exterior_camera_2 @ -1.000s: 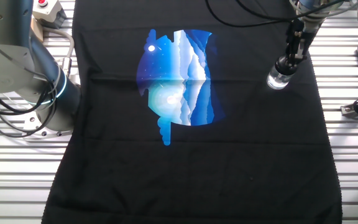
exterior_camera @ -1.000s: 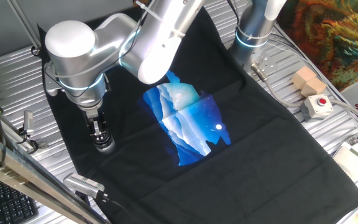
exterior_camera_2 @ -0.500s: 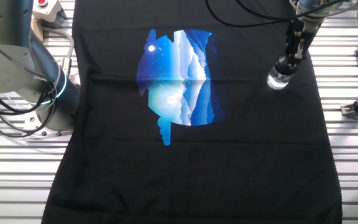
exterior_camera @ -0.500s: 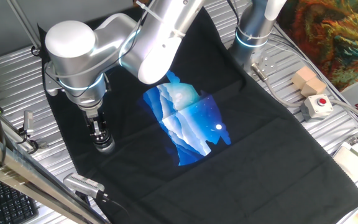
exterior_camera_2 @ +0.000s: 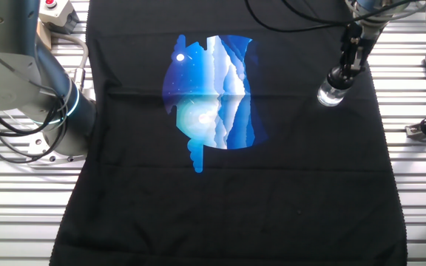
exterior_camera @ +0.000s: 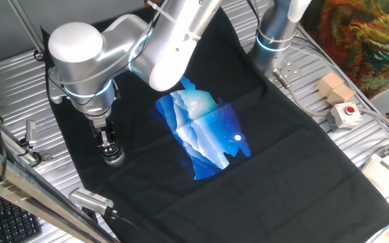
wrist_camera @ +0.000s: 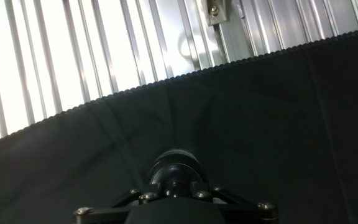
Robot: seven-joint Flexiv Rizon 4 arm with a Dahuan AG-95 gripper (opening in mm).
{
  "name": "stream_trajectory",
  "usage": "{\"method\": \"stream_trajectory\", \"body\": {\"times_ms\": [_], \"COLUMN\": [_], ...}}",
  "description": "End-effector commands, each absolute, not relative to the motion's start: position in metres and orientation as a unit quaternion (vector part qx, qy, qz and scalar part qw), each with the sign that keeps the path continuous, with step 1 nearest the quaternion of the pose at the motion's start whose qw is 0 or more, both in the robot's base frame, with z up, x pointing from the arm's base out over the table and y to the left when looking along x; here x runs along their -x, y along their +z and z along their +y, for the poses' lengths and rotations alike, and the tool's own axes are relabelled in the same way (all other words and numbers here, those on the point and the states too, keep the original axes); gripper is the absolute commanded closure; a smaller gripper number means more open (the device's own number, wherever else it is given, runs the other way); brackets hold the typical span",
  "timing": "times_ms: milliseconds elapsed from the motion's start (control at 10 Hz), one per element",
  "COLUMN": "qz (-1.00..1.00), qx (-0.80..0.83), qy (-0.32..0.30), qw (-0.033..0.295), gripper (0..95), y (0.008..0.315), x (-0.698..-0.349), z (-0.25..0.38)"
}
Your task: Screw the lid onto the jar
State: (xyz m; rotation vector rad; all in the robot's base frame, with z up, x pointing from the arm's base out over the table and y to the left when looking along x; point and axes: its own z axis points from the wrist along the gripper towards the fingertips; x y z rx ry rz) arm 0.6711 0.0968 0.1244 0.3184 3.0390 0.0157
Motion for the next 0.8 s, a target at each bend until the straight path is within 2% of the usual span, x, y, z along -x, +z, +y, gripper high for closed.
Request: {"method": "stream_trajectory", "body": {"times_ms": [100, 800], "qz": [0.994, 0.995], "qx": [-0.101, -0.088], "qy": [0.003, 0.004], "qw": [0.044, 0.041], "gripper": [95.0, 95.0], "y": [0.1247, 0.1246], "x": [-0.6707, -0.6707], "z": [0.0967, 0.0969]}}
